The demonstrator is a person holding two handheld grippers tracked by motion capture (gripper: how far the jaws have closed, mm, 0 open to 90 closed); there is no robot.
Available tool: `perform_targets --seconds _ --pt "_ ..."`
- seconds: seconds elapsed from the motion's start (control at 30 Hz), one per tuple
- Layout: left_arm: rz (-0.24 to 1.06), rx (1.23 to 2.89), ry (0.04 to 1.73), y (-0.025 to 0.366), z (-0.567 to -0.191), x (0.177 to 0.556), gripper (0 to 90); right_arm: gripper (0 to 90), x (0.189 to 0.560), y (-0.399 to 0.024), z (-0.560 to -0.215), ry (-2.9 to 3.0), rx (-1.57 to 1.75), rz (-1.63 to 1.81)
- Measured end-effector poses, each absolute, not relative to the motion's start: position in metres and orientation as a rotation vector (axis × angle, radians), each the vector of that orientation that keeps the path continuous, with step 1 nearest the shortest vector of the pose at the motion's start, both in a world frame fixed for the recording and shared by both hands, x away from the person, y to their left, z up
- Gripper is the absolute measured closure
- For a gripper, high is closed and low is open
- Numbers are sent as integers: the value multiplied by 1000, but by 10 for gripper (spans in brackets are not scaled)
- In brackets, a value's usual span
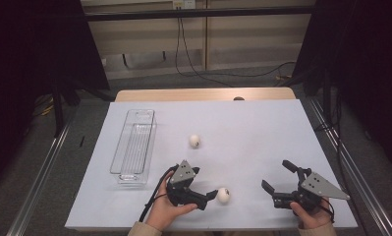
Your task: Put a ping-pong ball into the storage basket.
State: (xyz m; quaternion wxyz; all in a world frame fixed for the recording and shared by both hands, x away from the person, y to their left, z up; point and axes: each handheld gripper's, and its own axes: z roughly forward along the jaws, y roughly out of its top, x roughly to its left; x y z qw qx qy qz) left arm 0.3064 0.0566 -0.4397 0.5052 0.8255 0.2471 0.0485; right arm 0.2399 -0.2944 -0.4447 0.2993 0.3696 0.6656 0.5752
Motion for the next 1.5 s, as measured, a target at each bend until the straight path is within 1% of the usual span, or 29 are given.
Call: perform_targets --seconds 1.03,1.5 --pt "49 2035 578 39 -443 303 55 27 239 -291 -443 1775 966 1527" --pt "25 2075 556 29 -447 304 102 27 240 -291 -443 1774 968 1528"
